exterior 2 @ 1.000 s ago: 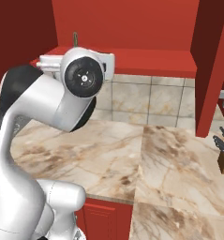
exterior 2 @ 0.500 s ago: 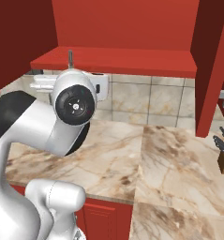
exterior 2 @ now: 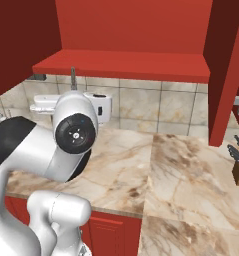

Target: Open the cabinet, pick the kettle from the cabinet, and place it in the sink.

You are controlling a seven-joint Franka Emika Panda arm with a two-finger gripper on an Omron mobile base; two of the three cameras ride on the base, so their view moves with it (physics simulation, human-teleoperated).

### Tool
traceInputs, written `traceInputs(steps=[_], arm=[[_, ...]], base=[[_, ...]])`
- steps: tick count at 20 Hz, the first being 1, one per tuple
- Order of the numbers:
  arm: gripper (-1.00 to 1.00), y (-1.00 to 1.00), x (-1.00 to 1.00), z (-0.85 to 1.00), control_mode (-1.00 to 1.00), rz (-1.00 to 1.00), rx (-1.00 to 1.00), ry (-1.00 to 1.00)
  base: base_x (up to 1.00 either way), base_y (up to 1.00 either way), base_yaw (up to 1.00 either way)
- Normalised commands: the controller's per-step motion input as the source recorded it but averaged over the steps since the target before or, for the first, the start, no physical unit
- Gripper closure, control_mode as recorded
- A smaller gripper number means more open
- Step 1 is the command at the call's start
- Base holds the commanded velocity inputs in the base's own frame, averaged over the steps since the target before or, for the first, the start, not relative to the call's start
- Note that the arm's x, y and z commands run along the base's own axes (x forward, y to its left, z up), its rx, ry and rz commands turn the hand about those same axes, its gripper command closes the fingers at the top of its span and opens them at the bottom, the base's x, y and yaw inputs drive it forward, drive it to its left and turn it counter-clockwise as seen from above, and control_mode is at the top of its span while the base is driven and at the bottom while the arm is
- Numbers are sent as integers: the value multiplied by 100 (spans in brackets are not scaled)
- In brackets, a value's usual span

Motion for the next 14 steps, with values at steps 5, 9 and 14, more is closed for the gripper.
traceInputs(steps=[5,9,14], arm=[[100,1,0,-3,-100,0,0,0],[100,0,0,0,-100,0,0,0],[100,0,0,0,-100,0,0,0]], base=[[0,0,0],[0,0,0],[0,0,0]])
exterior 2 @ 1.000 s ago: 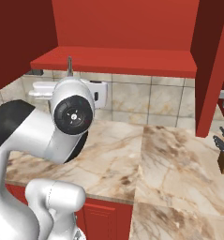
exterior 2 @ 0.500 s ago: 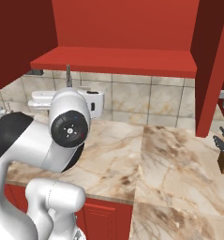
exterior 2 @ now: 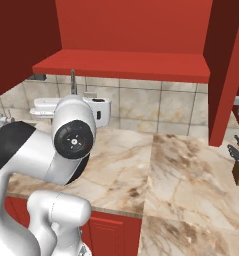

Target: Open the cabinet, pick the kettle from the cabinet, and place it in the sink.

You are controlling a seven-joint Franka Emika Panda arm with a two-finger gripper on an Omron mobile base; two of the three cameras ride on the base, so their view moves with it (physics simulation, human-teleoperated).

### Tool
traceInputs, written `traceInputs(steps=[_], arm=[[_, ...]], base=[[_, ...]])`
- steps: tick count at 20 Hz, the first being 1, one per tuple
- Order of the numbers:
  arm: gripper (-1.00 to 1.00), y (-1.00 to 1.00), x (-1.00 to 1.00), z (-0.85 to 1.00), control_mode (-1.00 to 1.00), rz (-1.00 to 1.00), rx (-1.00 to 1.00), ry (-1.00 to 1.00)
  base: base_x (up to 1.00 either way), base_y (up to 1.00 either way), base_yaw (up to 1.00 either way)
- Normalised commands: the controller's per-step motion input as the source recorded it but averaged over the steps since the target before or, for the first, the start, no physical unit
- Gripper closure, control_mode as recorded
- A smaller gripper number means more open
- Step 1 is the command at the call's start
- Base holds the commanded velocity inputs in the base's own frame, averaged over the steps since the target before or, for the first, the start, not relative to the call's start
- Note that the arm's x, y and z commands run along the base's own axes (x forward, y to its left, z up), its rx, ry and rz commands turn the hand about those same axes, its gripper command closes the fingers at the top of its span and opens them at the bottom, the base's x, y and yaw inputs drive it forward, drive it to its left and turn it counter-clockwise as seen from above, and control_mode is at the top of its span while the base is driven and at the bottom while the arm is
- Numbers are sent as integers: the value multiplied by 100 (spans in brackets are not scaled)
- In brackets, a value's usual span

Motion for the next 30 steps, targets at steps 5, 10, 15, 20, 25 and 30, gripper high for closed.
traceInputs(steps=[5,10,15,20,25,30], arm=[[100,0,0,0,-100,0,0,0],[100,0,0,0,-100,0,0,0],[100,0,0,0,-100,0,0,0],[100,0,0,0,-100,0,0,0],[100,0,0,0,-100,0,0,0],[100,0,0,0,-100,0,0,0]], base=[[0,0,0],[0,0,0],[0,0,0],[0,0,0],[0,0,0],[0,0,0]])
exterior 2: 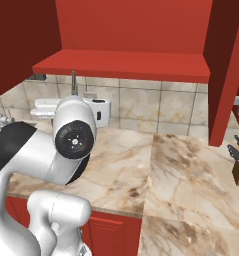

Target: Open the cabinet, pick the kettle from the cabinet, and place it in the sink.

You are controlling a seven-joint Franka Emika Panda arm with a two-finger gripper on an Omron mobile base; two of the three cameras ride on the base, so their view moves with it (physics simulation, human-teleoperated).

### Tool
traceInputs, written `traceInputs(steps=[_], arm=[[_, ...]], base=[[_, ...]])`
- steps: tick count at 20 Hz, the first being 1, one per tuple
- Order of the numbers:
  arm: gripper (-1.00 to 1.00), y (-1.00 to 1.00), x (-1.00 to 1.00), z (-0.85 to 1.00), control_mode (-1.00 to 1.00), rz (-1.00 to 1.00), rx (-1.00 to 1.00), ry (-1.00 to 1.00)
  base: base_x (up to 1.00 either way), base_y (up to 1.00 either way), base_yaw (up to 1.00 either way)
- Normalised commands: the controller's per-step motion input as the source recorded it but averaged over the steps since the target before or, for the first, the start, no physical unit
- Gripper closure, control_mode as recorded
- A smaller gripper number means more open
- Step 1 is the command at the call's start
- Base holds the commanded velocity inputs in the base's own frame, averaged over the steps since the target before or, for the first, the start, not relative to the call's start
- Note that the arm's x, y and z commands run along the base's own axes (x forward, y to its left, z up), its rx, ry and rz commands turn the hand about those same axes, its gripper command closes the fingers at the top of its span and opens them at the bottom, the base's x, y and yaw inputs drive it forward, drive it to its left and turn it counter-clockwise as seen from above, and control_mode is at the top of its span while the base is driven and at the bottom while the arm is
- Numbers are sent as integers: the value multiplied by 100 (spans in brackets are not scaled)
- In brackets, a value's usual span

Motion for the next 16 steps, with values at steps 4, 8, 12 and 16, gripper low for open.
traceInputs(steps=[4,8,12,16], arm=[[100,0,0,0,100,0,0,0],[100,0,0,0,100,0,0,0],[100,0,0,0,100,0,0,0],[100,0,0,0,100,0,0,0]], base=[[0,0,0],[0,0,0],[-19,2,-1],[-55,12,-2]])
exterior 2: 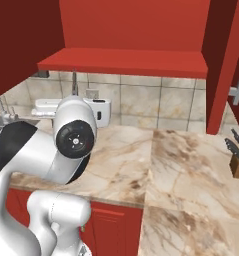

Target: Open the cabinet, pick the kettle from the cabinet, and place it in the sink.

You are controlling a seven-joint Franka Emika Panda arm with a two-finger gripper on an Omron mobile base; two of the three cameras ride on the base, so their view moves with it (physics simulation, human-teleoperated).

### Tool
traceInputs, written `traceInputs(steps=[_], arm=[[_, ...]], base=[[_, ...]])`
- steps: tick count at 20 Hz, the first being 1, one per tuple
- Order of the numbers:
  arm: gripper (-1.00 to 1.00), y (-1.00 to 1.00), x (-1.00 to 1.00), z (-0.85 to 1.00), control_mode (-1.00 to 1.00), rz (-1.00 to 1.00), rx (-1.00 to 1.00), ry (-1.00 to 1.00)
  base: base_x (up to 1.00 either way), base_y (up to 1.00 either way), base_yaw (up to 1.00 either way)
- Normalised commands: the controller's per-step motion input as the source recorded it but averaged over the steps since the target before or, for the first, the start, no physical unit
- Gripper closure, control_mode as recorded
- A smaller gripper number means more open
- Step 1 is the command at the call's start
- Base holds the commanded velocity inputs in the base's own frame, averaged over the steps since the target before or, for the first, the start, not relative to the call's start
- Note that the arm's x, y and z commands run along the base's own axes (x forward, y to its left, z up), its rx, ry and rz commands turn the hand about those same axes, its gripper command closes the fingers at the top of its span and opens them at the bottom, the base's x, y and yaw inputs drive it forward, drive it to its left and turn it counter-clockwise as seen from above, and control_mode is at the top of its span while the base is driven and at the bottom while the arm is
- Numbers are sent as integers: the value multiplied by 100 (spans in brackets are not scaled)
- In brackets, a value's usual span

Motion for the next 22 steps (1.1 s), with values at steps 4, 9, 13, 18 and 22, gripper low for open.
traceInputs(steps=[4,9,13,18,22], arm=[[100,0,0,0,100,0,0,0],[100,0,0,0,100,0,0,0],[100,0,0,0,100,0,0,0],[100,0,0,0,100,0,0,0],[100,0,0,0,100,0,0,0]], base=[[-57,14,-3],[-51,17,0],[-60,27,0],[-61,36,0],[-48,51,0]])
